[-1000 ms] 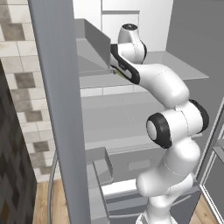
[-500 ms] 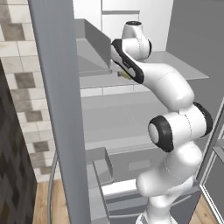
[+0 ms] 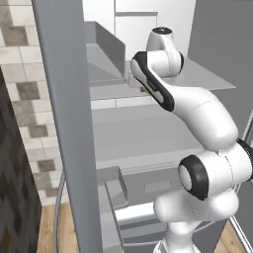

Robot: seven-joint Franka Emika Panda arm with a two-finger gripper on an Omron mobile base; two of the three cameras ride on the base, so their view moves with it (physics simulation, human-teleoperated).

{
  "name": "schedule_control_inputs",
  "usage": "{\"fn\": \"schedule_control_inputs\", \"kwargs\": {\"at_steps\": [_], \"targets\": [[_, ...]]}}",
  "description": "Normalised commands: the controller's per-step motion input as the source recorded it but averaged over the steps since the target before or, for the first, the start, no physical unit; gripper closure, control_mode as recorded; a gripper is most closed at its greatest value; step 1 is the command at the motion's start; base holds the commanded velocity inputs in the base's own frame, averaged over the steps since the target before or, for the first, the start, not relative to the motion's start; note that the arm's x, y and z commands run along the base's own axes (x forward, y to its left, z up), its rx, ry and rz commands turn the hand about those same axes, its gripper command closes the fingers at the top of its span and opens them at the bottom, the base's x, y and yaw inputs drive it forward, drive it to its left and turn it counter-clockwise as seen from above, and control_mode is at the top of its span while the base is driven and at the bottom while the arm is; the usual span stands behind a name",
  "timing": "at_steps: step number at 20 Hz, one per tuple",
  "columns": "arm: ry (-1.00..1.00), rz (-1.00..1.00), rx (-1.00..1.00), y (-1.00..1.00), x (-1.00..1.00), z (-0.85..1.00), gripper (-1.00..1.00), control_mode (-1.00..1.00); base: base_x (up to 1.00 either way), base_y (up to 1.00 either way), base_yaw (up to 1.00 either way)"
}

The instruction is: Pick the egg and butter from the fridge and place them by the bowl for mixing.

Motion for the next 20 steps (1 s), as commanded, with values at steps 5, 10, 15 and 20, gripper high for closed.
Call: {"fn": "schedule_control_inputs", "kwargs": {"at_steps": [5,10,15,20], "targets": [[-0.04,0.0,0.0,-0.15,-0.61,0.01,1.0,-1.0,0.0,0.0,0.0],[-0.01,0.0,0.0,-0.09,-0.62,0.0,1.0,-1.0,0.0,0.0,0.0],[-0.07,-0.02,0.02,-0.13,-0.75,-0.01,1.0,-1.0,0.0,0.0,0.0],[-0.07,0.0,0.0,-0.13,-0.69,-0.02,1.0,-1.0,0.0,0.0,0.0]]}}
